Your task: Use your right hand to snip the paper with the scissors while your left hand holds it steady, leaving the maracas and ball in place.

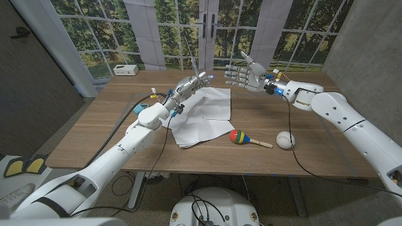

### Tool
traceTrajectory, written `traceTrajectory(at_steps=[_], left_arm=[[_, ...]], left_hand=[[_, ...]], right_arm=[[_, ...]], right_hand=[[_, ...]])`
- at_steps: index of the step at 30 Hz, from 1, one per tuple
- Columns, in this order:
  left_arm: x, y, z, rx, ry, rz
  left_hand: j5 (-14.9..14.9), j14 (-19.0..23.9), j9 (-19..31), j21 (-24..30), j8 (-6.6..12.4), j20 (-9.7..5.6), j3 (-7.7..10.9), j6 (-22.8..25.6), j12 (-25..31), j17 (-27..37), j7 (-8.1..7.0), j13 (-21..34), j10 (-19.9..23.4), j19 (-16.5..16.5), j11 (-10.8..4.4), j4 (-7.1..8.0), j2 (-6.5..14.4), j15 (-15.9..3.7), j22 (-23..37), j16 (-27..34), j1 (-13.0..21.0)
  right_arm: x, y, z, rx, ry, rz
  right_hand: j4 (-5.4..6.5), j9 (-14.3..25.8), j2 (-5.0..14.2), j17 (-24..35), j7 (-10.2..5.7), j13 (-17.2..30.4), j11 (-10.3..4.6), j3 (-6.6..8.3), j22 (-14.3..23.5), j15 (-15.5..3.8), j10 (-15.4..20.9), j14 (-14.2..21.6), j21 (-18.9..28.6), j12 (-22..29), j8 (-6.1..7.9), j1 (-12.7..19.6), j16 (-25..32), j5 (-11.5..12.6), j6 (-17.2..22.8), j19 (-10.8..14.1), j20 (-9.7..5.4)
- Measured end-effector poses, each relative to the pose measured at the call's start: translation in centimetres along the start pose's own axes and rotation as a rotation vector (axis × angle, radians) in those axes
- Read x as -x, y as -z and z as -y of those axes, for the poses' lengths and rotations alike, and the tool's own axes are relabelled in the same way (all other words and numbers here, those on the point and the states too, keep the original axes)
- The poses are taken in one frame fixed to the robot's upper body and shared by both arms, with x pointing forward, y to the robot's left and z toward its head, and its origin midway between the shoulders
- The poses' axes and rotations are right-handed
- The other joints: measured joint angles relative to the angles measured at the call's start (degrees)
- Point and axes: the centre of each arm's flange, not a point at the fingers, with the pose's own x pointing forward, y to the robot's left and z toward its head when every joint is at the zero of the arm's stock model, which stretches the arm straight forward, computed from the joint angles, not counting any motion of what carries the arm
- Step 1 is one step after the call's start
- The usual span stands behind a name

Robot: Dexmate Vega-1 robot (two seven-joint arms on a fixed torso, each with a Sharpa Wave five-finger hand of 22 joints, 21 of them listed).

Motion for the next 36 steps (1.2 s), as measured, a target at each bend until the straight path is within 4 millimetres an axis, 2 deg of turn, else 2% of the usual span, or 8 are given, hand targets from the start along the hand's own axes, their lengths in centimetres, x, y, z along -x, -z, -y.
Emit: traceTrajectory(at_steps=[17,20,27,30,36], left_arm=[[-0.4,0.2,-0.1,0.003,0.016,-0.005],[-0.5,0.1,-0.1,0.002,0.02,-0.005],[-0.4,-0.1,-0.1,-0.003,0.03,-0.003],[-0.4,-0.2,-0.1,-0.006,0.035,-0.003],[-0.1,-0.4,-0.1,-0.012,0.043,-0.007]], left_hand=[[0.4,0.0,-0.2,0.0,0.0,0.31,-1.1,0.0,0.0,-0.2,0.0,0.0,0.1,-0.3,0.09,-0.14,0.1,0.0,0.0,0.0,-0.4],[0.9,0.0,-0.2,0.0,0.21,0.31,-1.35,0.3,0.0,-0.2,0.31,0.0,0.1,-0.3,0.09,-0.07,0.1,0.02,0.0,0.0,-0.4],[0.9,-0.4,-0.2,0.0,0.21,0.3,-1.89,0.3,-0.5,-0.2,0.31,0.0,0.3,-0.3,0.31,-0.15,0.1,0.01,0.0,-0.3,-0.4],[1.3,-0.6,-0.7,0.0,0.17,0.61,-2.03,0.3,-0.8,-0.2,0.31,0.0,-0.1,-0.6,-0.08,-0.15,0.1,0.19,0.0,-0.3,-0.4],[1.3,-1.0,-1.4,0.0,-0.37,0.61,-2.37,0.3,-1.1,-0.2,0.31,-0.3,-0.1,-0.6,-0.13,-0.14,0.1,0.02,0.0,-0.3,-0.4]], right_arm=[[0.2,-0.6,0.5,0.009,0.015,0.013],[0.2,-0.6,0.6,0.012,0.018,0.014],[0.4,-0.8,1.1,0.027,0.034,0.017],[0.5,-1.0,1.5,0.048,0.045,0.022],[0.6,-1.2,2.6,0.123,0.076,0.034]], right_hand=[[-0.24,0.0,0.0,-0.4,-0.02,-0.3,0.0,-0.23,-0.1,0.0,0.0,0.0,-1.0,-0.4,0.0,0.0,0.0,0.0,0.0,0.0,0.02],[-0.46,0.0,0.0,-0.6,-0.21,-0.5,0.0,-0.46,-0.1,0.17,0.0,-0.6,-1.7,-0.6,0.0,0.0,0.0,0.0,0.2,-0.9,0.89],[-0.47,0.0,0.38,-1.1,-0.21,-0.8,0.51,-0.46,-0.1,0.31,-0.1,-1.8,-3.0,-1.3,0.0,0.4,-0.2,0.0,0.2,-1.8,1.34],[-0.71,0.0,0.56,-1.4,-0.24,-0.8,0.63,-0.7,-0.1,0.22,-1.1,-2.3,-3.4,-2.0,-0.22,0.6,-0.3,0.0,0.2,-2.0,1.53],[-1.17,0.0,0.82,-1.8,-0.73,-0.8,0.31,-0.65,-0.1,0.3,-1.6,-3.2,-4.2,-2.6,-0.26,1.5,-0.5,0.4,-0.3,-2.4,1.95]])
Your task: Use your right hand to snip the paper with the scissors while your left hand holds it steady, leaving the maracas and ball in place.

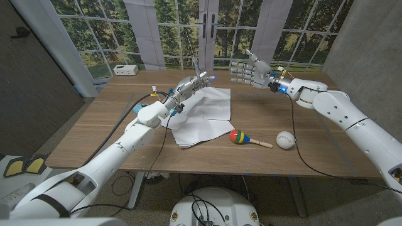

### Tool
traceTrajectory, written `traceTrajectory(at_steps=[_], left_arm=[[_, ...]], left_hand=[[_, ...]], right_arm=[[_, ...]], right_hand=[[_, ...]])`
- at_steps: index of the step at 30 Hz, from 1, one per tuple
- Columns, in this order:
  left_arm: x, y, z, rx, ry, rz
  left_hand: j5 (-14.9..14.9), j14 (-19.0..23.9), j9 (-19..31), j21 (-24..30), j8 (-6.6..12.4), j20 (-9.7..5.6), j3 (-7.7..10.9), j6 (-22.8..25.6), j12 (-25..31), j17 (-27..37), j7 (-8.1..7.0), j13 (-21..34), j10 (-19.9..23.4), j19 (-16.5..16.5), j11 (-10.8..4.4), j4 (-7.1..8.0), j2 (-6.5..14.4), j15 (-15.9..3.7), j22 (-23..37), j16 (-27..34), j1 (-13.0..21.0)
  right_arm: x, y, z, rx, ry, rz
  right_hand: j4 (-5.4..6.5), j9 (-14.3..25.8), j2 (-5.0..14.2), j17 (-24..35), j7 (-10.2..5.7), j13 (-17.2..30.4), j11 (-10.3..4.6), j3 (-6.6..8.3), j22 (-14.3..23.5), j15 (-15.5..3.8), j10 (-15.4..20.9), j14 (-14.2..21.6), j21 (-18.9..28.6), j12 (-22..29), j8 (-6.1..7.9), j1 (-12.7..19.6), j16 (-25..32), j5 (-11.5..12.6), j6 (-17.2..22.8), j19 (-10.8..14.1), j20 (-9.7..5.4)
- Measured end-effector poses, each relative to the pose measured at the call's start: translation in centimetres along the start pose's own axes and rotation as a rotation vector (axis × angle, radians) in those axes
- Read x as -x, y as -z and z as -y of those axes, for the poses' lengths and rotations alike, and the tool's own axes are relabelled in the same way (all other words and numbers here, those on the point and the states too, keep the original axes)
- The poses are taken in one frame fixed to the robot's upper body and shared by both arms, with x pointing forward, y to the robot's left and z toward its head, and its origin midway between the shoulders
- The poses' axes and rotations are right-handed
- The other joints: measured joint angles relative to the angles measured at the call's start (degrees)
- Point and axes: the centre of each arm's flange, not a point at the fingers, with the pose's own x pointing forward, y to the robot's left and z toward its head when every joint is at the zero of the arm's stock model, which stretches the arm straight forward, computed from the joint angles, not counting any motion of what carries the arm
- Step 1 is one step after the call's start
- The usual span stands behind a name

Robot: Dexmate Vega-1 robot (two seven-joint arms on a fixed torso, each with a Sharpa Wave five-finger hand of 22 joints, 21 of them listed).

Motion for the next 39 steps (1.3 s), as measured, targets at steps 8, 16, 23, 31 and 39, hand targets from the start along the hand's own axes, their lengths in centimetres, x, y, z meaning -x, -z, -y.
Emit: traceTrajectory(at_steps=[8,16,23,31,39], left_arm=[[0.5,-0.2,0.0,0.001,0.001,-0.003],[1.3,-0.4,0.2,0.005,-0.01,-0.007],[2.2,-0.6,0.5,0.005,-0.019,-0.013],[3.2,-0.9,0.9,0.005,-0.02,-0.011],[3.9,-0.9,0.8,0.025,-0.055,-0.032]], left_hand=[[0.4,0.0,-0.6,0.0,-0.54,0.0,-0.7,0.0,-0.3,0.0,0.0,0.0,0.0,0.0,0.0,0.23,0.2,0.0,0.0,0.0,-0.2],[0.9,0.0,-0.7,0.0,-0.59,-0.01,-1.11,0.0,-0.3,0.0,0.01,0.0,0.0,0.0,0.0,0.16,0.5,0.0,0.0,-0.2,0.0],[0.9,-0.3,-0.7,0.0,-0.59,-0.01,-1.35,-0.2,-0.3,0.0,0.18,0.0,0.0,0.0,0.0,0.09,0.5,0.31,0.0,-0.4,0.0],[0.9,-0.6,-0.7,0.0,-0.59,-0.01,-1.65,-0.2,-0.3,0.0,0.18,0.2,0.0,0.0,0.0,0.23,0.5,-0.01,0.0,-0.4,0.0],[1.2,-0.6,-0.8,0.0,-0.6,-0.01,-1.82,-0.2,-0.3,0.0,0.18,0.2,0.0,0.0,0.0,0.4,0.7,-0.01,0.0,-0.4,0.2]], right_arm=[[0.0,0.2,0.9,0.047,0.028,-0.002],[-0.2,0.6,1.4,0.068,0.056,-0.013],[-0.4,0.8,1.7,0.091,0.067,-0.025],[-0.4,0.8,1.8,0.121,0.076,-0.03],[-0.9,0.9,1.9,0.145,0.075,-0.029]], right_hand=[[0.0,0.0,0.07,-0.1,0.0,-0.3,-0.31,0.0,0.0,0.0,-0.3,-0.6,-0.6,0.0,0.0,0.5,0.0,0.0,0.0,-0.5,0.08],[-1.02,0.0,0.97,-0.6,-0.28,-0.3,-0.09,0.62,0.0,0.0,-0.5,-0.6,-1.1,-0.8,0.01,2.2,0.0,0.0,-0.4,0.8,1.44],[-1.85,0.0,2.4,-0.9,0.11,-0.3,0.31,1.32,0.0,0.0,-0.9,-0.6,-1.9,-1.3,0.02,4.1,0.0,0.2,-0.7,0.9,1.54],[-2.08,0.0,2.48,-0.9,0.11,-0.2,-0.01,1.55,0.0,0.0,-1.2,-1.2,-2.4,-1.6,-0.21,4.6,0.0,0.2,-0.7,1.3,1.85],[-2.32,0.0,2.87,-0.9,-0.07,-0.2,0.13,1.79,0.0,0.0,-2.0,-1.8,-2.8,-2.1,-0.21,5.0,0.1,0.2,-1.2,1.3,1.84]])
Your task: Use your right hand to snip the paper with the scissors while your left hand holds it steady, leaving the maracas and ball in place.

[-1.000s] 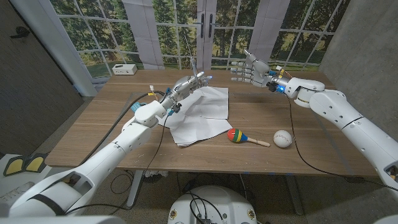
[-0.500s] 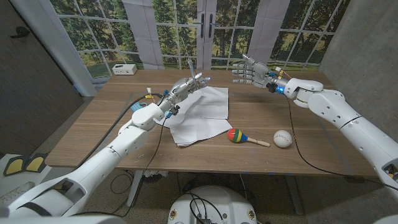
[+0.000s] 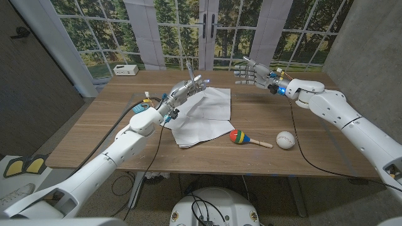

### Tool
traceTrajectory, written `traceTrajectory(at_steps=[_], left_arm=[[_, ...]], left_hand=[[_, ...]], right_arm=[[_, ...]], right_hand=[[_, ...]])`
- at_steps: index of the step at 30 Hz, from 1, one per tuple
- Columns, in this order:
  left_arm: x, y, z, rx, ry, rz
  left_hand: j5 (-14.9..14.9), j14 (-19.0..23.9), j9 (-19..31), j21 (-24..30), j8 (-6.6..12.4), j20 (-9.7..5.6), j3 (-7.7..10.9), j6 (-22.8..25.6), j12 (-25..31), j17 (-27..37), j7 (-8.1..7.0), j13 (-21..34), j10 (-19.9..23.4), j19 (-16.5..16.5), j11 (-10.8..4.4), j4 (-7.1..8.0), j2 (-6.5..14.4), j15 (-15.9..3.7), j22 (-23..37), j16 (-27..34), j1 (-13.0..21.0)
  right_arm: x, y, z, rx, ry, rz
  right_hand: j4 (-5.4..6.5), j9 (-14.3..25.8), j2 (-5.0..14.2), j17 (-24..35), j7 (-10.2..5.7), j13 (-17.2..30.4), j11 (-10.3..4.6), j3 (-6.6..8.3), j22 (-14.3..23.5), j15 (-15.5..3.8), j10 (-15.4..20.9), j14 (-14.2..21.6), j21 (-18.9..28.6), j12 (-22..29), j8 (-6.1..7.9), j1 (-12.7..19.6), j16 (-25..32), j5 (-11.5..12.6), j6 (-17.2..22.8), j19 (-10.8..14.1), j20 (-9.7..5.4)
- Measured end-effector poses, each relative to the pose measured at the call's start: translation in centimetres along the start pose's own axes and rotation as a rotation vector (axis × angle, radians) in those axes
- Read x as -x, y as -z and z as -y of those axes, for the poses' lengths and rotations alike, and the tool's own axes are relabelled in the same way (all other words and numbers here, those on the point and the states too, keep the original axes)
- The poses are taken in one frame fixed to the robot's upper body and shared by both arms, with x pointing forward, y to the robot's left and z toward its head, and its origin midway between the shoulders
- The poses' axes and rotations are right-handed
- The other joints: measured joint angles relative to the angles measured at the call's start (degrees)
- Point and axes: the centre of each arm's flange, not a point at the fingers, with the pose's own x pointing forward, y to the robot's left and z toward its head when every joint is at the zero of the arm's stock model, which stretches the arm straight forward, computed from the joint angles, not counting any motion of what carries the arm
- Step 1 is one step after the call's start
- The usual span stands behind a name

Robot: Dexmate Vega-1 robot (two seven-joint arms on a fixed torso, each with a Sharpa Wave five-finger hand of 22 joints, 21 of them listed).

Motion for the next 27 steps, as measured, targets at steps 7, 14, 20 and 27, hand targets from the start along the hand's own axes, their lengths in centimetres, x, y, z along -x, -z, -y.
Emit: traceTrajectory(at_steps=[7,14,20,27], left_arm=[[0.5,-0.1,0.3,0.005,-0.007,-0.006],[0.9,-0.3,0.5,0.006,-0.016,-0.008],[1.2,-0.4,0.7,0.006,-0.012,-0.007],[1.5,-0.4,0.7,0.007,-0.024,-0.017]], left_hand=[[0.0,0.0,0.0,0.0,0.0,0.0,-0.3,0.0,0.0,0.0,0.0,0.0,0.3,0.0,0.31,-0.17,0.0,0.0,0.0,0.0,0.0],[0.3,0.0,0.0,0.0,-0.01,0.0,-0.33,0.0,0.0,0.0,0.0,0.0,0.3,0.0,0.31,-0.14,0.3,0.0,0.0,0.0,0.3],[0.3,0.0,-0.2,0.0,-0.03,0.0,-0.69,0.1,0.0,0.0,0.08,0.0,0.4,0.0,0.43,-0.23,0.8,0.0,0.0,0.0,0.8],[0.6,0.0,-0.4,0.0,-0.04,0.0,-0.7,0.4,0.0,0.0,0.41,0.3,1.0,0.0,1.04,-0.24,1.3,0.0,0.0,0.0,1.3]], right_arm=[[-0.3,-0.2,-0.1,0.015,-0.011,0.019],[-0.6,-0.4,-0.3,0.044,-0.015,0.051],[-0.5,-0.8,-0.4,0.075,-0.018,0.068],[-0.6,-0.8,-0.5,0.132,-0.016,0.068]], right_hand=[[-0.44,0.0,0.0,-0.3,0.59,0.0,0.69,0.04,0.0,0.0,-0.7,0.0,0.0,-0.6,0.0,0.0,0.4,0.0,-0.6,1.4,-0.02],[-0.67,0.0,0.61,-0.3,0.59,-0.3,0.69,0.27,0.0,-0.01,-0.7,0.7,-0.5,-0.8,0.0,0.6,0.9,-0.2,-0.6,3.0,-0.12],[-0.84,0.0,0.67,-0.3,0.59,-0.3,0.69,0.43,0.0,0.11,-0.7,1.0,-0.5,-1.1,0.01,1.1,1.3,-0.2,-0.6,3.8,-0.12],[-1.46,0.0,0.91,-0.3,0.28,-0.3,0.38,0.63,0.0,0.07,-1.0,0.9,-1.4,-1.3,0.01,1.8,1.3,-0.5,-0.9,3.0,-0.21]])
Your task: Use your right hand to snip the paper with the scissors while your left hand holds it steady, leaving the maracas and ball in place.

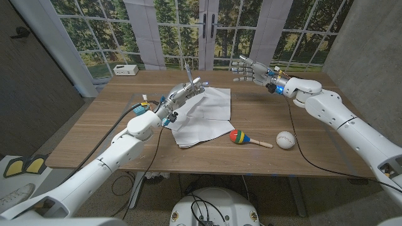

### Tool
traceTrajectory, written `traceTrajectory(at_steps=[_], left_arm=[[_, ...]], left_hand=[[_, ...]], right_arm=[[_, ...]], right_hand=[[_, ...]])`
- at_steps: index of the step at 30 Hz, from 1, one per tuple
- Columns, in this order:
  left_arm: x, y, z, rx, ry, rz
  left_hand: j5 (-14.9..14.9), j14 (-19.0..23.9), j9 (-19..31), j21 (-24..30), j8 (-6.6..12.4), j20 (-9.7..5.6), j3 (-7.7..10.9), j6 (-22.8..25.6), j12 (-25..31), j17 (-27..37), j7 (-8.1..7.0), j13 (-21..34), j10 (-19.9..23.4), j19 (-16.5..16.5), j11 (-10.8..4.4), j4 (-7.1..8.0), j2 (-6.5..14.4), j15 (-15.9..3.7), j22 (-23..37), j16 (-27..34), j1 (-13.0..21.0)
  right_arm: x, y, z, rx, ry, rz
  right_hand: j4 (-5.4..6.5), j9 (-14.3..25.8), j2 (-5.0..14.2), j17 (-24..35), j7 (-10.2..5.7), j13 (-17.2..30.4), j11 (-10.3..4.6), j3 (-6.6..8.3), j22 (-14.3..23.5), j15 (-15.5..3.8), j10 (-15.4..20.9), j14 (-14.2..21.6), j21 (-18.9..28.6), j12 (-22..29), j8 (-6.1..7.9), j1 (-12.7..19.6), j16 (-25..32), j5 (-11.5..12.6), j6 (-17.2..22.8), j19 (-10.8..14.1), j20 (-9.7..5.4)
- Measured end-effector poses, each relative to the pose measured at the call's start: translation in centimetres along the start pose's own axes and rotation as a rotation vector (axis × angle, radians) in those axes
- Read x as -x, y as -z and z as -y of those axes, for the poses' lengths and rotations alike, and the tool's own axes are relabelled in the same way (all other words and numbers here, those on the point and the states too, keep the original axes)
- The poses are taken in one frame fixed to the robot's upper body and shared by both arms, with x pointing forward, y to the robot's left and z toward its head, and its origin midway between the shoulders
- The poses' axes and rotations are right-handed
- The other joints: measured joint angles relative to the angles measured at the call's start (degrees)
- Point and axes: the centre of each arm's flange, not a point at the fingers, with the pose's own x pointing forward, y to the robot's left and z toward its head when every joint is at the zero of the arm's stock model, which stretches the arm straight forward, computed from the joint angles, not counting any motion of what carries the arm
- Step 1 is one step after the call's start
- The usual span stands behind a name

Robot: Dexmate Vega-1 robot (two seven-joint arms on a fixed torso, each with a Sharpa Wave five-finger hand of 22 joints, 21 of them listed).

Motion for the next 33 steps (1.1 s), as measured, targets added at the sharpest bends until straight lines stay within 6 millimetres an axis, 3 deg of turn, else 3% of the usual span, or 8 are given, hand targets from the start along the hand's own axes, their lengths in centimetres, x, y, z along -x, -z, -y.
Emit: traceTrajectory(at_steps=[10,15,17,22,26,33], left_arm=[[0.5,0.0,0.3,0.021,0.004,-0.022],[0.7,0.0,0.6,0.032,0.012,-0.034],[0.7,0.0,0.7,0.035,0.014,-0.036],[0.9,0.1,1.1,0.051,0.022,-0.048],[1.0,0.2,1.5,0.063,0.032,-0.058],[1.5,0.2,2.3,0.078,0.041,-0.072]], left_hand=[[0.5,0.4,0.7,0.0,0.38,-0.85,-0.47,-0.3,0.0,0.0,-0.32,0.0,0.0,1.3,0.0,-0.01,0.2,0.0,0.0,0.0,0.2],[0.5,0.4,0.7,0.0,0.38,-0.87,-0.64,-0.3,0.0,0.0,-0.32,0.3,0.0,1.3,0.0,0.16,0.2,0.0,0.0,0.0,0.2],[0.5,0.4,0.7,0.0,0.37,-0.6,-0.7,-0.3,0.0,0.0,-0.32,0.3,0.0,1.0,0.0,0.23,0.4,0.0,0.0,0.0,0.4],[0.5,0.4,0.7,0.0,0.37,-0.6,-0.88,-0.3,0.0,0.0,-0.32,0.3,0.0,1.0,0.0,0.07,0.5,0.0,0.0,0.0,0.5],[0.5,0.4,0.7,0.0,0.37,-0.4,-1.11,-0.3,0.0,0.0,-0.31,0.3,0.0,0.8,0.0,0.3,0.5,0.0,0.0,0.0,0.5],[0.5,0.4,0.5,0.0,0.36,-0.4,-1.13,-0.3,0.0,0.0,-0.31,0.5,0.0,0.8,-0.01,0.32,0.5,0.0,0.0,0.0,0.5]], right_arm=[[-0.2,-0.6,-0.6,0.136,0.008,0.01],[-0.3,-0.6,-0.8,0.174,0.009,0.008],[-0.3,-0.6,-0.9,0.191,0.012,0.007],[-0.4,-0.8,-1.0,0.241,0.021,0.014],[-0.5,-1.0,-1.2,0.294,0.021,0.021],[-0.8,-1.6,-1.6,0.403,0.02,0.047]], right_hand=[[-1.03,0.0,1.94,0.1,-0.42,0.0,-1.28,1.03,0.0,0.05,0.5,-1.3,-1.8,-0.4,0.0,1.9,0.2,-0.2,0.0,-1.9,-1.25],[-2.45,0.0,4.09,0.4,-1.47,0.0,-2.89,2.46,0.0,0.03,0.4,-1.9,-3.4,-1.2,0.0,4.1,0.7,-0.6,0.2,-3.3,-2.71],[-3.19,0.0,3.97,0.6,-1.73,0.1,-3.43,3.2,0.1,0.04,0.3,-2.1,-3.8,-1.3,0.24,5.5,0.7,-1.1,0.1,-3.9,-3.24],[-6.81,0.0,4.68,1.0,-3.66,0.7,-6.02,6.35,0.1,0.11,-0.9,-5.1,-5.8,-2.7,0.23,11.5,0.9,-2.7,-1.0,-5.5,-4.38],[-7.81,0.0,4.52,1.3,-4.95,1.0,-7.21,7.35,0.1,0.26,-2.1,-7.0,-6.7,-3.8,-0.01,12.7,0.9,-3.6,-2.3,-6.5,-4.62],[-8.28,0.1,4.51,1.7,-6.22,1.4,-8.62,7.82,0.1,0.29,-3.9,-9.1,-7.8,-4.7,-0.44,13.1,0.9,-4.3,-4.2,-7.5,-5.02]])
